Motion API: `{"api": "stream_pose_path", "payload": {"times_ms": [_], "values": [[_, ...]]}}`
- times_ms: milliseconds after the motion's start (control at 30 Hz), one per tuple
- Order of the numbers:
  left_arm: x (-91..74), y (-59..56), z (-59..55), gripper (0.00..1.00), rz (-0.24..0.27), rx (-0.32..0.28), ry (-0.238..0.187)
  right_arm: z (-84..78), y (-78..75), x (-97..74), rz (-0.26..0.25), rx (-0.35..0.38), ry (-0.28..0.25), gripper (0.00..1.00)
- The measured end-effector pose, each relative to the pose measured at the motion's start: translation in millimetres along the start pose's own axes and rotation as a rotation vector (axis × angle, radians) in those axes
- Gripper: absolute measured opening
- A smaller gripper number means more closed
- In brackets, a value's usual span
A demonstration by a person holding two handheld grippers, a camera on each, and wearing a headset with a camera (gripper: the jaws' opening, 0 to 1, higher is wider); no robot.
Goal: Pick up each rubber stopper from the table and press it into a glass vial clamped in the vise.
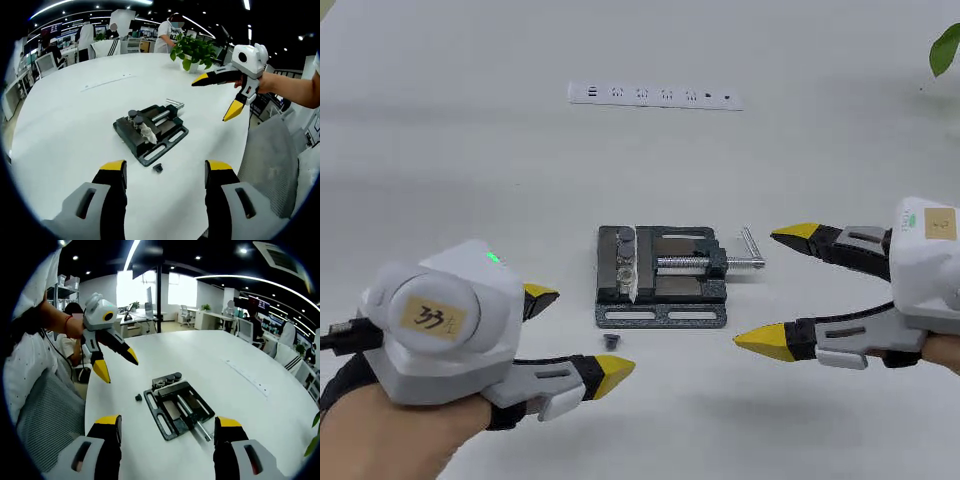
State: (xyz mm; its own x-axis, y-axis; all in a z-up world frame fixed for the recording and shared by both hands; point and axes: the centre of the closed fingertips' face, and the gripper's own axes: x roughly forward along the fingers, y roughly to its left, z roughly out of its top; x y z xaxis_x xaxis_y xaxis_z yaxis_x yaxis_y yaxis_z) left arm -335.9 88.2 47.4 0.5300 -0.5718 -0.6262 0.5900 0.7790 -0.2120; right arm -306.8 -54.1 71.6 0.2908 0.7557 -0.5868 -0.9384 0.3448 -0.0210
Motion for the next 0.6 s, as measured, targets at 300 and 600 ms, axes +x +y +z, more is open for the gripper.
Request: {"api": "stream_pose_path", "payload": {"times_ms": [300, 600], "values": [[15.1, -0.9, -11.8, 0.47, 0.04, -0.13, 0.058, -7.9, 1.0, -15.6, -0.002, -0.003, -0.034, 0.73], [29.9, 0.0, -25.8, 0.36, 0.085, -0.228, 0.148, -14.7, 4.0, -25.6, -0.008, 0.002, -0.052, 0.73]]}}
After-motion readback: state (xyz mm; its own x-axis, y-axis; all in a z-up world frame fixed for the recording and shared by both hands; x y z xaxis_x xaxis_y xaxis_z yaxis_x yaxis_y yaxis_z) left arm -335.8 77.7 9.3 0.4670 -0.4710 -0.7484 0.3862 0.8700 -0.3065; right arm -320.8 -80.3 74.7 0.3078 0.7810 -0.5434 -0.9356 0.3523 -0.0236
